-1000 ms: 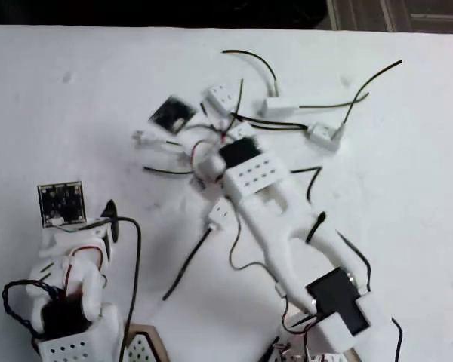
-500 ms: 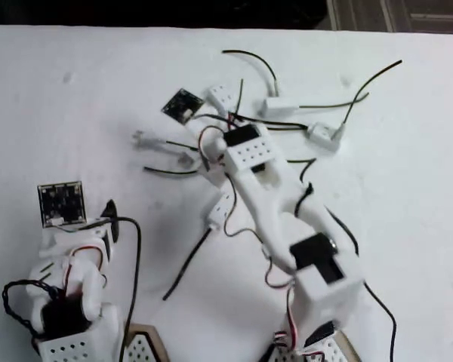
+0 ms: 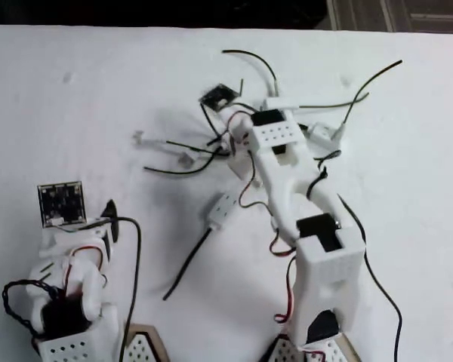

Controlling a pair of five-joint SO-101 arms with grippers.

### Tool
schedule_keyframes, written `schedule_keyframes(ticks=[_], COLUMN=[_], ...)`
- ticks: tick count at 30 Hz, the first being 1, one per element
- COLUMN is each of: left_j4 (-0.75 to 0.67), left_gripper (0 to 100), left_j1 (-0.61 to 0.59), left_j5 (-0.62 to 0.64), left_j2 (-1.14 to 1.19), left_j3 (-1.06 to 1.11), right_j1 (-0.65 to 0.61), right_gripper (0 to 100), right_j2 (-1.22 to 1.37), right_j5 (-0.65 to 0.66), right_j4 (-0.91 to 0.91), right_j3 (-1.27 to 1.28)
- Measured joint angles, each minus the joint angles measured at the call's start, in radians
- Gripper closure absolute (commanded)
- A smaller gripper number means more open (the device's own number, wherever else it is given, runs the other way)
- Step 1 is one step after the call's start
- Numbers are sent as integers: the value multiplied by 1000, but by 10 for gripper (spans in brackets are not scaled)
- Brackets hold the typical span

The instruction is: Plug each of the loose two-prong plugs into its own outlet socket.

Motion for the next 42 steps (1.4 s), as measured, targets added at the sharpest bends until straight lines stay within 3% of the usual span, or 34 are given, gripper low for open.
schedule_keyframes(ticks=[4, 7, 8, 15, 24, 34, 42], left_j4=[0, 0, 0, 0, 0, 0, 0], left_gripper=[779, 779, 779, 779, 779, 779, 779], left_j1=[0, 0, 0, 0, 0, 0, 0], left_j5=[0, 0, 0, 0, 0, 0, 0], left_j2=[0, 0, 0, 0, 0, 0, 0], left_j3=[0, 0, 0, 0, 0, 0, 0], right_j1=[28, 29, 32, 57, 152, 373, 413], right_gripper=[825, 979, 987, 981, 981, 981, 981], right_j2=[80, 107, 109, 87, -166, -376, -657], right_j5=[0, 0, 0, 0, 78, 183, 201], right_j4=[-2, 8, 15, 195, 431, 520, 523], right_j3=[-8, -35, -49, -112, -112, -112, -55])
